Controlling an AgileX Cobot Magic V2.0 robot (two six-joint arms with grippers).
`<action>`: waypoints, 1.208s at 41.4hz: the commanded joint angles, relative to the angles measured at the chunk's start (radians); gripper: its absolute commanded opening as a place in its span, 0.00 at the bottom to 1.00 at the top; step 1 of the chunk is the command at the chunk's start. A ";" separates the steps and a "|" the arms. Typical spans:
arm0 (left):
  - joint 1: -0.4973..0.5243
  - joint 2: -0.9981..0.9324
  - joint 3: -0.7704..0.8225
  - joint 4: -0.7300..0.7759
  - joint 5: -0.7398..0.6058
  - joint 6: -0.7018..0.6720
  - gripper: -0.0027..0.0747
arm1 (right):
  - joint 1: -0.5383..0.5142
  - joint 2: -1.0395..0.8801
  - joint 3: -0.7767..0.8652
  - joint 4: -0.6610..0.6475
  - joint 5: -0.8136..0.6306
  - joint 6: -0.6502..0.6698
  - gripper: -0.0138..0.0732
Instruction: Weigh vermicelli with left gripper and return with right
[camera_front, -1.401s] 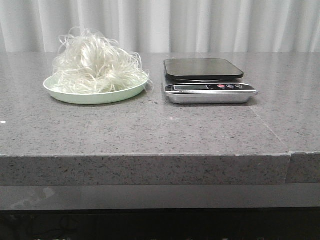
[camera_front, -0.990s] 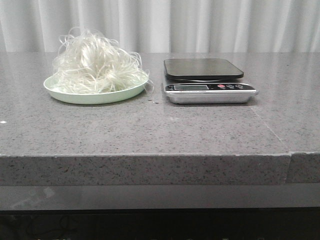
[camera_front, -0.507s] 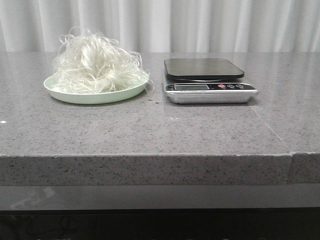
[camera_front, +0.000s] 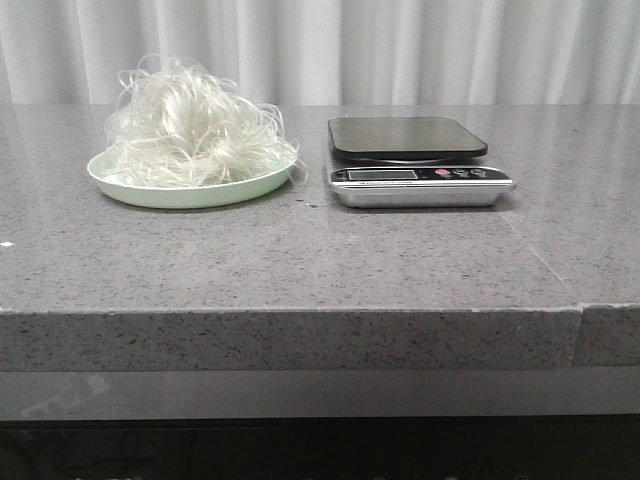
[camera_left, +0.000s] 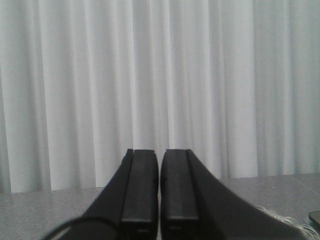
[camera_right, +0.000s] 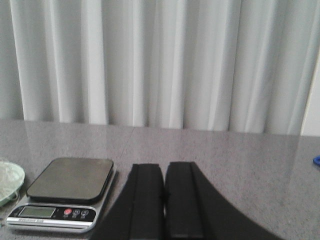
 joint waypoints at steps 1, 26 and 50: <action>-0.007 0.104 -0.117 -0.006 0.022 -0.008 0.22 | -0.004 0.105 -0.130 0.006 0.038 -0.006 0.34; -0.007 0.360 -0.157 -0.006 0.266 -0.008 0.22 | -0.004 0.497 -0.285 0.001 0.244 -0.006 0.34; -0.043 0.507 -0.186 -0.012 0.264 0.026 0.75 | -0.004 0.599 -0.285 0.001 0.241 -0.007 0.78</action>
